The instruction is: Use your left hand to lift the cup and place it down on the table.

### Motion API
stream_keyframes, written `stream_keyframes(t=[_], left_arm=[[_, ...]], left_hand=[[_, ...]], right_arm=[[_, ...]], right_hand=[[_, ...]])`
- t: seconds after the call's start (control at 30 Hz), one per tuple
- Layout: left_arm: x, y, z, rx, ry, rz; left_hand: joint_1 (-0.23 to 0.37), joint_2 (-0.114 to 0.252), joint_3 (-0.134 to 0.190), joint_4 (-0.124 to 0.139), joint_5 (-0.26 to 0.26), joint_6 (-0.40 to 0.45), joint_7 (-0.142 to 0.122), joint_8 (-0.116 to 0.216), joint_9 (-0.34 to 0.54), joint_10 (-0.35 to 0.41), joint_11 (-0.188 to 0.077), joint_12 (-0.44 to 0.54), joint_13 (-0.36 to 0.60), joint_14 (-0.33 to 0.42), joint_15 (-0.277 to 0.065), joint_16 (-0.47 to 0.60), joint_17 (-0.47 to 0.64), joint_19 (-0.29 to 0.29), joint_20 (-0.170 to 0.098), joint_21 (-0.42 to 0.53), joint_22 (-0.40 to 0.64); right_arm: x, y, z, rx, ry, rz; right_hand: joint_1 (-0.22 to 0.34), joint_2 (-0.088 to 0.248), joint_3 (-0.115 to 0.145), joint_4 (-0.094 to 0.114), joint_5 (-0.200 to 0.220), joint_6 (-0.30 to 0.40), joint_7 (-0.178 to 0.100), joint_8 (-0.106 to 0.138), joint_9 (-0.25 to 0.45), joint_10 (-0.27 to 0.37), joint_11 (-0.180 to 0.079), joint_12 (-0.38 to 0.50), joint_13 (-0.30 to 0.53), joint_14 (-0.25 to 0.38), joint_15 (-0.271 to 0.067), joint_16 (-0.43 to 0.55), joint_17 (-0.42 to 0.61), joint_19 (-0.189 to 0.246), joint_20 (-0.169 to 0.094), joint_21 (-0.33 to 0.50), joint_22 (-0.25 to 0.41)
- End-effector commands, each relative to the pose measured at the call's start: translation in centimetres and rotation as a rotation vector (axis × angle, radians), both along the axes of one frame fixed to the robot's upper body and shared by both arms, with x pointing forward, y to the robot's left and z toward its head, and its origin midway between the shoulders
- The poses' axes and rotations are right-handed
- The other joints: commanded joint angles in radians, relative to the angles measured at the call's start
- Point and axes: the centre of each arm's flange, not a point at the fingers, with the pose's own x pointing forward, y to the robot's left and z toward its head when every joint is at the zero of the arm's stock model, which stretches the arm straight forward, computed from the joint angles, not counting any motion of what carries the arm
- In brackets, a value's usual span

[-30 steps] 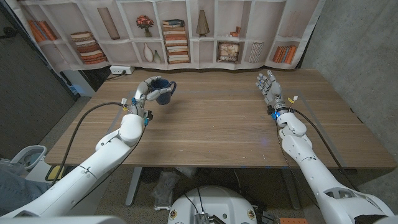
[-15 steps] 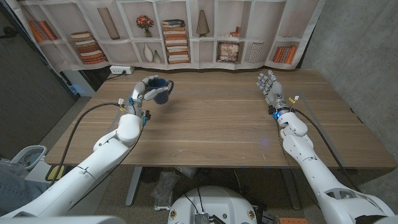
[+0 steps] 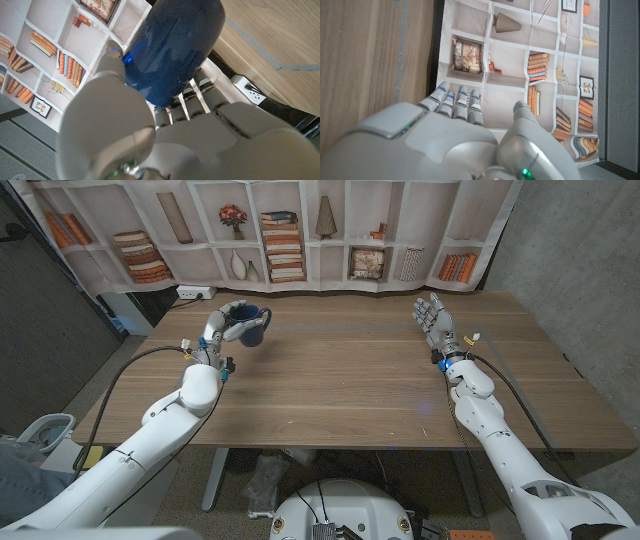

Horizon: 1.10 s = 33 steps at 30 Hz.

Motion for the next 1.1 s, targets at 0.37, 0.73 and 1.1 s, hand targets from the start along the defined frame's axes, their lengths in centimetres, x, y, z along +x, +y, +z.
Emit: stream_keyframes(t=[0.37,0.73,1.1], left_arm=[[0.3,2.5,0.7,-0.008,0.003,0.028],[0.9,3.6,0.4,-0.036,0.003,0.028],[0.6,5.2,-0.3,-0.066,0.008,0.043]], left_hand=[[0.098,0.12,0.074,0.064,0.003,0.017,-0.001,0.002,0.004,0.117,-0.098,0.005,0.005,0.015,-0.07,0.004,0.002,0.006,-0.006,-0.001,0.005],[0.097,0.123,0.075,0.065,0.003,0.026,-0.002,0.003,0.004,0.12,-0.096,0.004,0.006,0.019,-0.069,0.004,0.003,0.002,-0.007,-0.004,0.005],[0.098,0.13,0.08,0.066,0.003,0.027,-0.005,0.001,0.004,0.123,-0.095,0.003,0.008,0.02,-0.072,0.004,0.003,-0.001,-0.006,-0.006,0.005]], right_arm=[[0.0,0.7,0.0,0.0,-0.003,0.007],[-0.3,0.8,0.1,0.002,-0.003,0.0],[-0.3,1.5,0.1,-0.012,-0.006,0.003]], right_hand=[[0.005,0.004,0.002,-0.003,-0.003,0.01,0.001,-0.003,0.006,0.006,0.0,-0.001,0.006,0.005,-0.002,-0.001,0.003,0.009,-0.028,-0.006,0.004],[0.005,0.004,0.002,-0.004,-0.003,0.01,0.001,-0.003,0.006,0.006,0.0,-0.001,0.006,0.006,-0.002,-0.001,0.004,0.009,-0.028,-0.008,0.004],[0.005,0.005,0.002,-0.004,-0.004,0.011,0.001,-0.003,0.006,0.006,-0.001,-0.002,0.006,0.007,-0.001,0.0,0.004,0.011,-0.028,-0.01,0.004]])
